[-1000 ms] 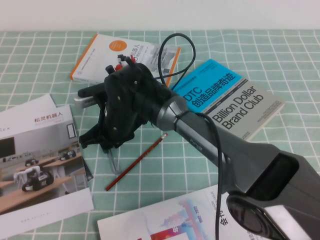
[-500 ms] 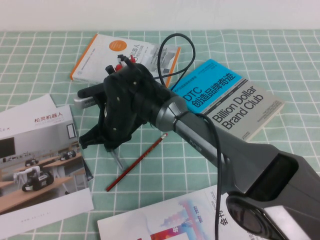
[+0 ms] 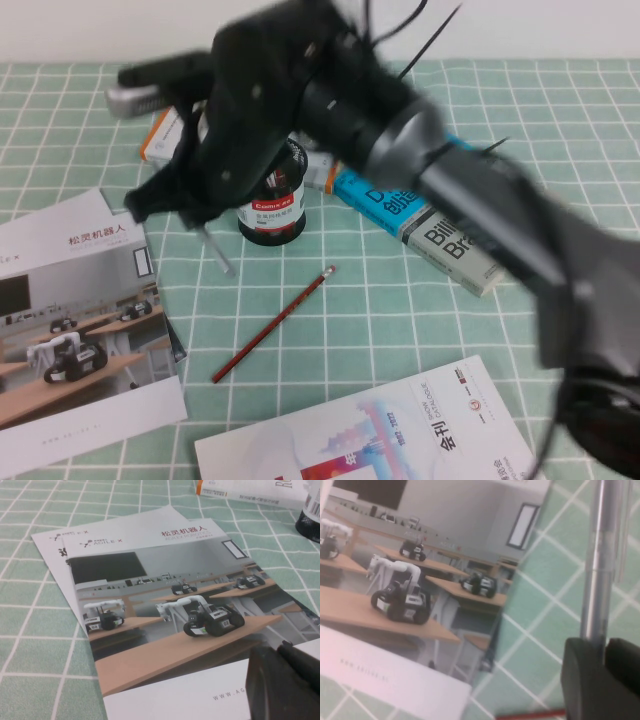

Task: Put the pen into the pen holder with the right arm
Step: Place the pen onto the pen holder

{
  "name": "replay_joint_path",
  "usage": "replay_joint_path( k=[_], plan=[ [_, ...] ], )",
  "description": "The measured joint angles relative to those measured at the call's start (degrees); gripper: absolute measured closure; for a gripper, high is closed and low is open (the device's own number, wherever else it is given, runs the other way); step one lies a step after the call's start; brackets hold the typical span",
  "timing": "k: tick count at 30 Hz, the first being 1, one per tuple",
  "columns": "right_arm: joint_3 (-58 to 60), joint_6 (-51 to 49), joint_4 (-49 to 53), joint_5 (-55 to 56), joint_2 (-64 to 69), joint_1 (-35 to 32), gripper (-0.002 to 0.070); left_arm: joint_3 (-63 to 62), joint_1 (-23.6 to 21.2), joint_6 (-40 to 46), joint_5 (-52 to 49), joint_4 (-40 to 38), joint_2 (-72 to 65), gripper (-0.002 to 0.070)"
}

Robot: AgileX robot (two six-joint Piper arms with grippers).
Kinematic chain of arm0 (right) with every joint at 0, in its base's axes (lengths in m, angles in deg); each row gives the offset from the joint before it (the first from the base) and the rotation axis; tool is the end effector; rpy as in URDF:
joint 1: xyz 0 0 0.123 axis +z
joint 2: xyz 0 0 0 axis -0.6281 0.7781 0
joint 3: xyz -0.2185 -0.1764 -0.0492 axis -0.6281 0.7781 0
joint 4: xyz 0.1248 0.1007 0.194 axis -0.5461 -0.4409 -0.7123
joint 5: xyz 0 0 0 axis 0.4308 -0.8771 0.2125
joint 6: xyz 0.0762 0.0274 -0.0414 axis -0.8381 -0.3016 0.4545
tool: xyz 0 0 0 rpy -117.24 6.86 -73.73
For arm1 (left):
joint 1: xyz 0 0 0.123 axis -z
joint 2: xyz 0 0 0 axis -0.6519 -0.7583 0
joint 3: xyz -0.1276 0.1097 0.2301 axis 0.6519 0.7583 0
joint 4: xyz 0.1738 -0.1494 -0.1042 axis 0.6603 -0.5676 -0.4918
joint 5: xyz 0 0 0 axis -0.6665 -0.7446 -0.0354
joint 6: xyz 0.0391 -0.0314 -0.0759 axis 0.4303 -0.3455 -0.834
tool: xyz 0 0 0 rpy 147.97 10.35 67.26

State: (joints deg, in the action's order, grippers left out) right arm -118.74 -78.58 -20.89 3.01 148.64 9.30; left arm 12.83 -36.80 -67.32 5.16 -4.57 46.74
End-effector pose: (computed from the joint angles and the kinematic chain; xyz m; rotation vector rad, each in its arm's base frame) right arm 0.3300 0.3766 0.3241 -0.8518 2.4715 0.4574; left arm 0.0520 -0.0049 0.1722 0.0397 1.8759 -0.0853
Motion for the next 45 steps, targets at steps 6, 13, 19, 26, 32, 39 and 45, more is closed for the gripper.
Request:
replay_joint_path(
  k=[6, 13, 19, 26, 32, 39, 45],
  plan=[
    [7.17, 1.36, 4.64, -0.24, -8.81, -0.11, 0.0638, 0.0, 0.0, 0.0, 0.0, 0.0, 0.0, 0.068],
    [23.46, 2.25, 4.78, 14.94, -18.2, -3.04, 0.0638, 0.0, 0.0, 0.0, 0.0, 0.0, 0.0, 0.068],
    [49.08, 2.38, 5.01, 49.23, -28.01, -6.13, 0.0639, 0.0, 0.0, 0.0, 0.0, 0.0, 0.0, 0.068],
    [73.75, 3.52, 5.03, 92.11, -32.6, -7.7, 0.0639, 0.0, 0.0, 0.0, 0.0, 0.0, 0.0, 0.068],
    [75.28, 5.18, 4.4, 106.55, -28.87, -7.7, 0.0639, 0.0, 0.0, 0.0, 0.0, 0.0, 0.0, 0.068],
    [71.56, 5.31, 2.18, 112.18, -21.01, -7.7, 0.0639, 0.0, 0.0, 0.0, 0.0, 0.0, 0.0, 0.068],
    [65.73, 5.31, 1.94, 112.07, -14.63, -7.7, 0.0639, 0.0, 0.0, 0.0, 0.0, 0.0, 0.0, 0.068]
  ],
)
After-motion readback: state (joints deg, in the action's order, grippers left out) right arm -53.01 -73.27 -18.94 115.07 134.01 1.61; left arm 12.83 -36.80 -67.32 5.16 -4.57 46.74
